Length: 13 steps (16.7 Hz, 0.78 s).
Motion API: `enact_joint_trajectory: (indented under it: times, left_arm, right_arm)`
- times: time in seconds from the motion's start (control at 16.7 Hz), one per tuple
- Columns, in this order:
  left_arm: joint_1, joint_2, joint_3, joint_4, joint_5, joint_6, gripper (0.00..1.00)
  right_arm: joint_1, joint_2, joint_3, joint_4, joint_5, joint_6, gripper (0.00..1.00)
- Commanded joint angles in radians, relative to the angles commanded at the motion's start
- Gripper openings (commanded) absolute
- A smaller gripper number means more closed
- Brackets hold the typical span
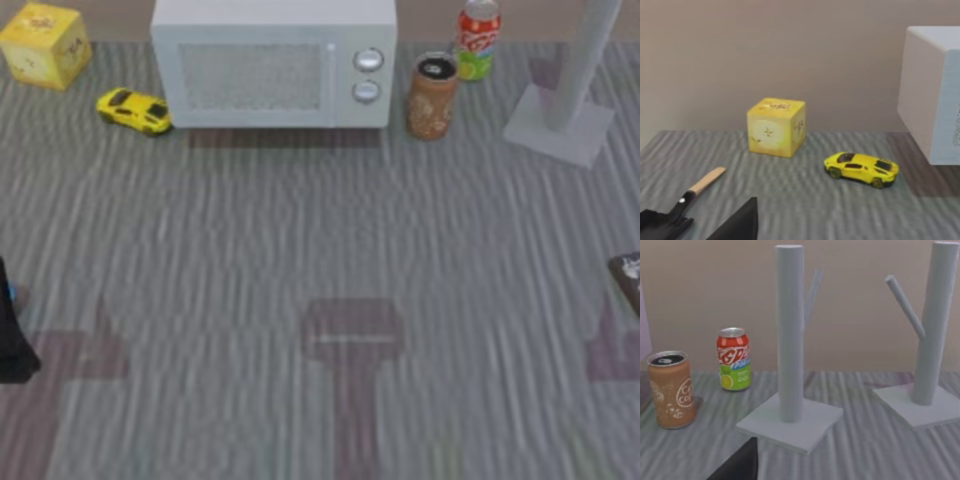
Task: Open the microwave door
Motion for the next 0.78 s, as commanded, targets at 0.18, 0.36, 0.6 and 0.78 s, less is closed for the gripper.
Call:
enact_joint_trajectory:
  times: [0.18, 0.36, 0.6, 0.78]
  left_arm:
    - [-0.005, 0.01, 0.008, -0.002, -0.005, -0.001, 1.0]
    - [-0.052, 0.104, 0.085, -0.014, -0.047, -0.017, 1.0]
    - [-0.166, 0.38, 0.29, -0.027, -0.152, -0.068, 1.0]
    - [-0.275, 0.67, 0.503, -0.023, -0.251, -0.126, 1.0]
  right_arm:
    - [0.0, 0.0, 0.0, 0.0, 0.0, 0.0, 1.0]
    - [0.0, 0.0, 0.0, 0.0, 0.0, 0.0, 1.0]
    - [0.0, 0.0, 0.0, 0.0, 0.0, 0.0, 1.0]
    - [0.0, 0.0, 0.0, 0.0, 0.0, 0.0, 1.0]
